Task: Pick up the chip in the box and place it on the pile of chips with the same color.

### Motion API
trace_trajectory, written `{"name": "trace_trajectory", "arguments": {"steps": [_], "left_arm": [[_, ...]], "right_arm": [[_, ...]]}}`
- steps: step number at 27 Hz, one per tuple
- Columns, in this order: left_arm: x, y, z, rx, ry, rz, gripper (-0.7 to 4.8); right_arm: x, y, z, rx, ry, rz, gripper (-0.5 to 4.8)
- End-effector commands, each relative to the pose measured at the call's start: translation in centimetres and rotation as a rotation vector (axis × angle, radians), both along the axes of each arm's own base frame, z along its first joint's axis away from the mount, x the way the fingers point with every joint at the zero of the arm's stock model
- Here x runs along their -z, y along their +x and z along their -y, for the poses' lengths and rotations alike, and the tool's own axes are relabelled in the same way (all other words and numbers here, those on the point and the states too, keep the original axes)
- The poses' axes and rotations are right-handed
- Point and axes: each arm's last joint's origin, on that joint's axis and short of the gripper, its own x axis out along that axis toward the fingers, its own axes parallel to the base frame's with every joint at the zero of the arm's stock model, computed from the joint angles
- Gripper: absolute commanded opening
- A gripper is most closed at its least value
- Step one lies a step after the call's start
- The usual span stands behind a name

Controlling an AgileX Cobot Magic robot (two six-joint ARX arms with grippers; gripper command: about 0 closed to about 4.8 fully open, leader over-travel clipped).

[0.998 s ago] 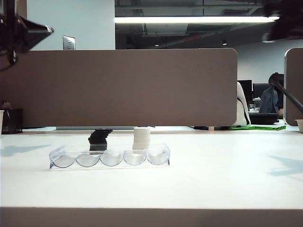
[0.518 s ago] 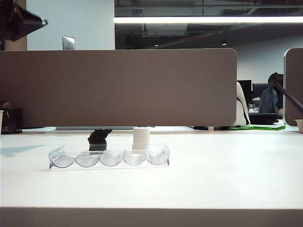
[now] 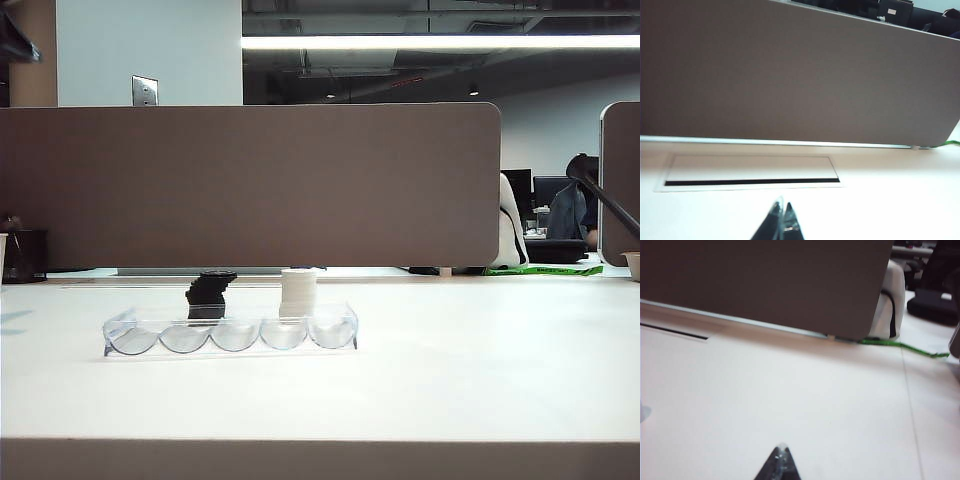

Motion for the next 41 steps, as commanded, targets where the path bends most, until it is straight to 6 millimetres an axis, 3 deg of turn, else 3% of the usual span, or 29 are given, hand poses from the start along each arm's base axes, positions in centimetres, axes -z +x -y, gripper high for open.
{"name": "trace_trajectory", "arguments": {"steps": [1,6,11,13,17,20,34,41], "left_arm": [[-0.1,-2.4,0.3,-0.061,0.03,0.033,-0.03],[0.6,-5.2,0.7,-0.072,0.094,0.065,-0.02],[1.5,-8.4,1.3,-0.074,0.099,0.104,-0.03],[2.3,-10.9,1.7,-0.098,0.107,0.146,-0.03],[2.9,-12.8,2.1,-0.099,0.112,0.181,-0.02],[3.6,-14.1,2.2,-0.117,0.107,0.156,-0.02],[4.4,-18.0,2.9,-0.118,0.147,0.061,-0.02],[5.8,-20.0,3.3,-0.119,0.144,0.047,-0.02]], "right_arm": [[1.3,-1.3,-0.2,0.012,0.067,0.08,-0.06],[2.4,-3.0,-0.4,0.021,0.07,0.117,-0.06],[2.4,-4.7,-0.6,0.018,0.064,0.164,-0.06],[2.1,-6.2,-0.7,0.037,0.053,0.184,-0.06],[2.2,-7.6,-0.9,0.076,0.051,0.226,-0.06],[3.6,-8.4,-1.1,0.059,0.075,0.266,-0.06],[6.8,-8.2,-2.1,0.122,0.106,0.243,-0.06],[7.3,-8.1,-1.9,0.196,0.069,0.24,-0.06]]}}
